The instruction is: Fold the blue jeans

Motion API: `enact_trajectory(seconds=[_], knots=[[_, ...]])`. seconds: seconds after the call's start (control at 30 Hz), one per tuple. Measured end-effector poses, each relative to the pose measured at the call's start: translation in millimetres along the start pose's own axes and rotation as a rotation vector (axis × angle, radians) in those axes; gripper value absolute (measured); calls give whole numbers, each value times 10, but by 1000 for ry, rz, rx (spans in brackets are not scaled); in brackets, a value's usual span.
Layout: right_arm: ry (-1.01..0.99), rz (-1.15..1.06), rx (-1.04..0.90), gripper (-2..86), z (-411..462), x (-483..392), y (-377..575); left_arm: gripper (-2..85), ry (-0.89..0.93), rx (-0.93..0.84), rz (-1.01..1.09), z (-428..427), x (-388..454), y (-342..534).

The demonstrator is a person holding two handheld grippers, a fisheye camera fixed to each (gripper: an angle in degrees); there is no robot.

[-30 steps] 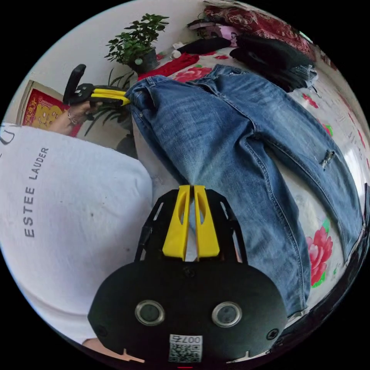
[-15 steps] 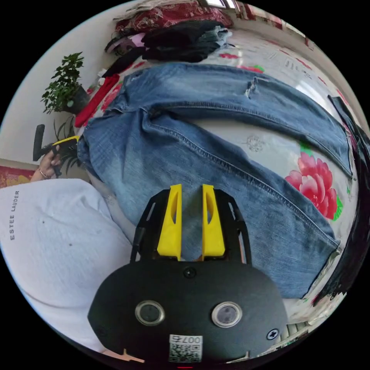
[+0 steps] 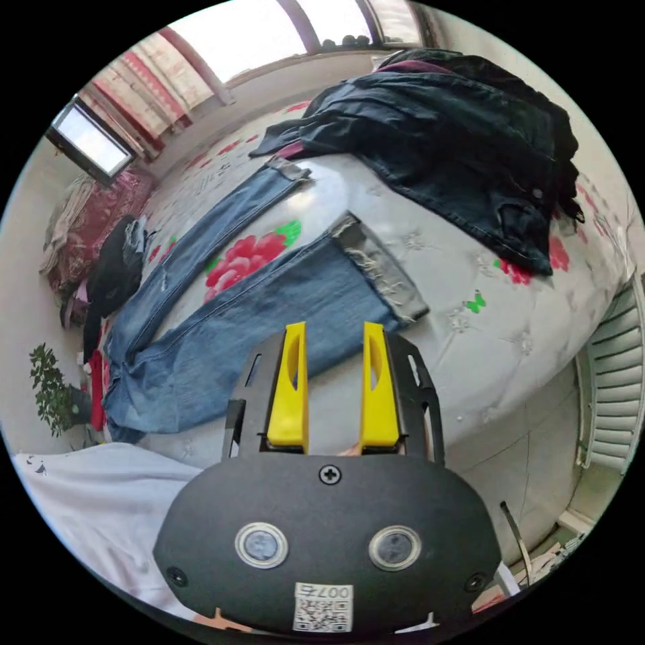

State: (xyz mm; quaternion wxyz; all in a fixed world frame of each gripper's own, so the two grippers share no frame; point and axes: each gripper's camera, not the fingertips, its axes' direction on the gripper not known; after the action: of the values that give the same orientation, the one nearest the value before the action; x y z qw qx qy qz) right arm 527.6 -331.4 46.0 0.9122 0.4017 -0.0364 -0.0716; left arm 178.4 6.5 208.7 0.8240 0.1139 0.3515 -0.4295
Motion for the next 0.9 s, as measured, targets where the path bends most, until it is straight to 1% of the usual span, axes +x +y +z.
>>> enact_trajectory(seconds=[0.03,0.13,0.2,0.23,0.27,0.33,0.47,0.53,0.63,0.7,0.73,0.8,0.87,0.9], knots=[[21,0,9,84,-18,46,-28,89,-6,-8,-6,44,29,-10],[70,-66,30,85,-8,55,-300,111,-80,-127,15,430,265,-161],[90,-143,44,83,81,-77,-588,112,-218,-171,21,604,488,-279],[96,-156,45,82,114,-107,-662,110,-247,-183,25,634,540,-307],[97,-178,47,80,188,-155,-802,89,-294,-197,42,677,639,-340],[84,-190,25,75,337,-184,-997,63,-299,-182,111,705,789,-360],[2,-172,-97,38,788,-144,-1241,46,-329,-203,92,730,949,-435],[-2,-207,-70,20,761,-185,-1195,44,-336,-198,98,674,991,-445],[-94,-233,52,7,274,-126,-1070,42,-294,-155,81,460,978,-458],[-196,-184,168,4,-369,11,-916,40,-268,-135,88,317,959,-475],[-217,-176,196,4,-552,25,-875,41,-272,-135,95,295,964,-480],[-306,-152,282,4,-1246,-29,-787,41,-282,-144,131,257,1005,-514],[-311,-215,330,6,-1675,-213,-817,41,-300,-161,153,285,1035,-550],[-236,-267,343,8,-1833,-383,-882,41,-316,-176,161,337,1041,-574]])
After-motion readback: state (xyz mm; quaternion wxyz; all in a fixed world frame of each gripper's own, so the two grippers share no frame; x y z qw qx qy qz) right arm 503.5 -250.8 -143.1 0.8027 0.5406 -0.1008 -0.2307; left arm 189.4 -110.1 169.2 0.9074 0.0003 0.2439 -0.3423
